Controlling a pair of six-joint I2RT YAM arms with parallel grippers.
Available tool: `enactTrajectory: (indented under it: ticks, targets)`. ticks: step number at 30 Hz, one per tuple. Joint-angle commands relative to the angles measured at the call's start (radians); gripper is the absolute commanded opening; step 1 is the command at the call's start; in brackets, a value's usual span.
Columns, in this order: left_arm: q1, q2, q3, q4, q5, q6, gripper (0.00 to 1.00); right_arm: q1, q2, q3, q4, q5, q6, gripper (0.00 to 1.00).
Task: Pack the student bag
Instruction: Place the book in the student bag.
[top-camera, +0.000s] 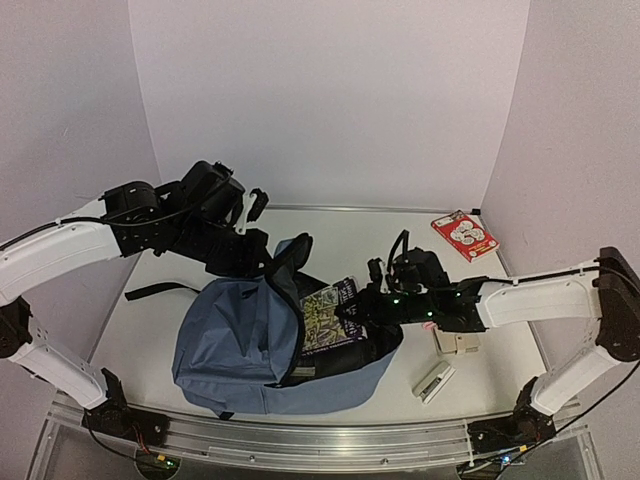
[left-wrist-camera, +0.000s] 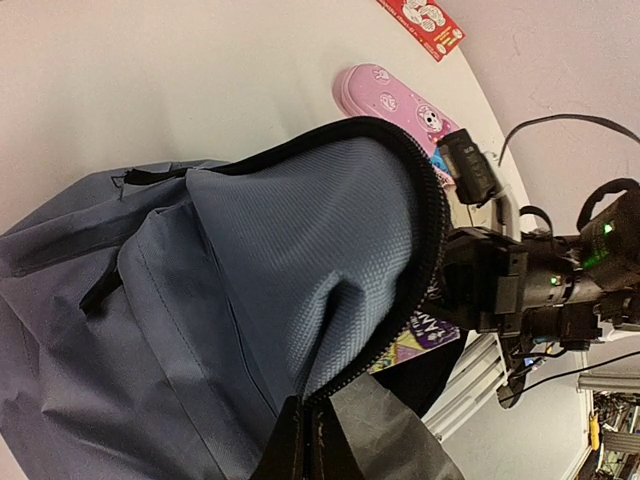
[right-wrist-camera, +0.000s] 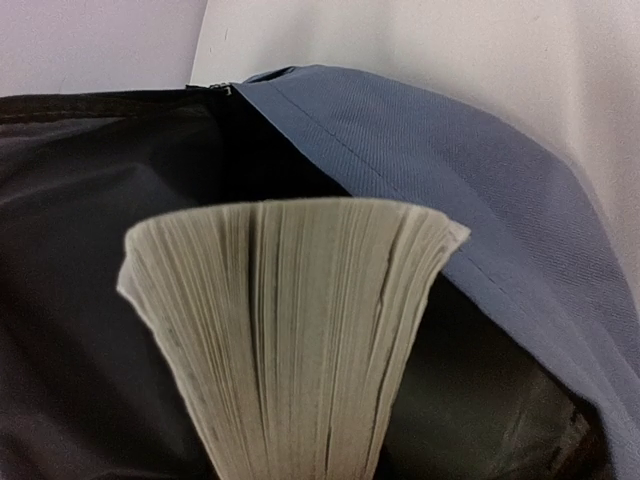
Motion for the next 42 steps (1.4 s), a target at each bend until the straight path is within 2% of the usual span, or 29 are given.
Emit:
enactTrajectory:
  ticks: [1,3,5,7,9,12,20,30,32,37,42]
  targets:
    - [0.004,-0.048,0.007,0.081,0.006,0.019,0.0,0.03,0.086,0.064,0.219,0.018,0.036,0.0]
    - [0.004,-0.054,-0.001,0.086,0.002,0.018,0.0,0.044,0.136,0.083,0.218,0.033,0.027,0.0]
    - [0.004,-0.055,-0.006,0.087,0.001,0.017,0.0,0.052,0.197,0.115,0.17,0.048,0.006,0.05]
    - [0.004,-0.058,-0.007,0.09,0.002,0.013,0.0,0.069,0.244,0.156,0.094,0.091,-0.024,0.16]
    - [0.004,-0.063,-0.01,0.096,0.004,0.012,0.0,0.083,0.272,0.182,0.041,0.133,-0.05,0.34]
    - [0.006,-0.071,-0.014,0.094,-0.004,0.015,0.0,0.091,0.294,0.191,0.019,0.148,-0.074,0.45]
    - [0.006,-0.081,-0.017,0.096,-0.012,0.012,0.0,0.104,0.392,0.251,0.02,0.113,-0.102,0.52]
    - [0.006,-0.074,-0.03,0.111,0.005,0.007,0.0,0.143,0.478,0.349,0.055,0.133,-0.114,0.52]
    - [0.006,-0.076,-0.032,0.113,0.004,0.005,0.0,0.143,0.462,0.339,0.055,0.158,-0.112,0.55]
    - [0.006,-0.084,-0.037,0.113,0.001,0.001,0.0,0.144,0.367,0.27,0.01,0.276,-0.107,0.73]
    - [0.006,-0.093,-0.037,0.11,-0.002,0.003,0.0,0.143,0.288,0.213,-0.04,0.34,-0.108,0.77]
